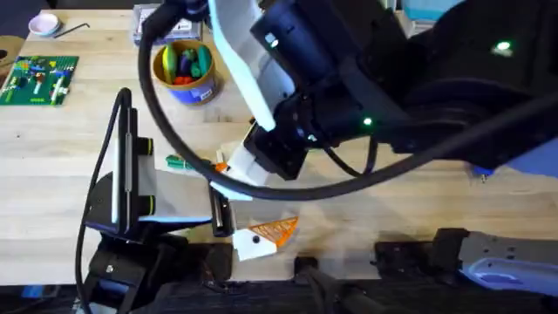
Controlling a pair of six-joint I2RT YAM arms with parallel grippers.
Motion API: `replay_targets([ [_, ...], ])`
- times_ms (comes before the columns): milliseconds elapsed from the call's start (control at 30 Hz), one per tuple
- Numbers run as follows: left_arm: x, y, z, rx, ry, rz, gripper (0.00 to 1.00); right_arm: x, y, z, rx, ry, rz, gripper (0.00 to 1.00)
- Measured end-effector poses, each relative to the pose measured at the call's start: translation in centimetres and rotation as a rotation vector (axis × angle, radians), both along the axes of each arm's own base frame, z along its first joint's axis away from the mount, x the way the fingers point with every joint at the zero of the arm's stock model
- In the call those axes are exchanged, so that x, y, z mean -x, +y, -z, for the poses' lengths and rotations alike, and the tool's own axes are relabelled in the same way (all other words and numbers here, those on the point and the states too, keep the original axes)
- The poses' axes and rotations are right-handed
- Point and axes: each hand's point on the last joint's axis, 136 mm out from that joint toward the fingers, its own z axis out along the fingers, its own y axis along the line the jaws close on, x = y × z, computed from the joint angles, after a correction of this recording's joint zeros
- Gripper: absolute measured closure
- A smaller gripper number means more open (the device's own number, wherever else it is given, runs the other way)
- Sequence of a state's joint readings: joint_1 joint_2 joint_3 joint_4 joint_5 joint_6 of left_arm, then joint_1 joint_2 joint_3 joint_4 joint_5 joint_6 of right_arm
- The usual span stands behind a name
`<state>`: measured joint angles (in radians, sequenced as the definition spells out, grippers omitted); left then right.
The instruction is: Pick up the gripper from the table and insert it into the empty holder that is missing its gripper. Then pick up a screw, insert it into the mounting hole, and use the screwdriver to tighten it. Finally, clean up the table by picking up the vegetable and placing it into the bucket.
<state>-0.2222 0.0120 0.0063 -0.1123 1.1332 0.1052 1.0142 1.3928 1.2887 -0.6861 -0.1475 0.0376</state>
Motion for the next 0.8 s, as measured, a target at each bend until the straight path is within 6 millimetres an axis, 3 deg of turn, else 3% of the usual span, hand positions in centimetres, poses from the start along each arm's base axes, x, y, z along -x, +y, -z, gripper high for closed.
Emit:
replay_targets([
  [100, 0.0, 0.0, 0.0, 0.0, 0.0, 0.0, 0.007, -0.7, -0.8, -1.1, -0.027, -0.011, 0.029, 0.009],
  [233, 0.0, 0.0, 0.0, 0.0, 0.0, 0.0, 0.007, -3.1, -3.1, -2.3, -0.059, -0.005, 0.143, 0.007],
  [467, 0.0, 0.0, 0.0, 0.0, 0.0, 0.0, 0.016, -7.6, -10.6, -0.5, 0.033, 0.093, 0.407, 0.007],
  [567, 0.0, 0.0, 0.0, 0.0, -0.003, 0.0, 0.261, -9.0, -14.0, 0.2, 0.066, 0.132, 0.518, 0.007],
  [700, 0.0, 0.0, 0.0, -0.001, -0.004, 0.0, 0.891, -10.6, -18.5, 0.9, 0.094, 0.179, 0.664, 0.007],
  [733, 0.0, 0.0, 0.0, -0.002, -0.009, 0.0, 0.964, -10.9, -19.5, 1.0, 0.097, 0.186, 0.696, 0.007],
  [800, 0.0, 0.0, 0.0, -0.002, -0.008, 0.0, 0.987, -11.6, -21.4, 1.1, 0.097, 0.197, 0.762, 0.009],
])
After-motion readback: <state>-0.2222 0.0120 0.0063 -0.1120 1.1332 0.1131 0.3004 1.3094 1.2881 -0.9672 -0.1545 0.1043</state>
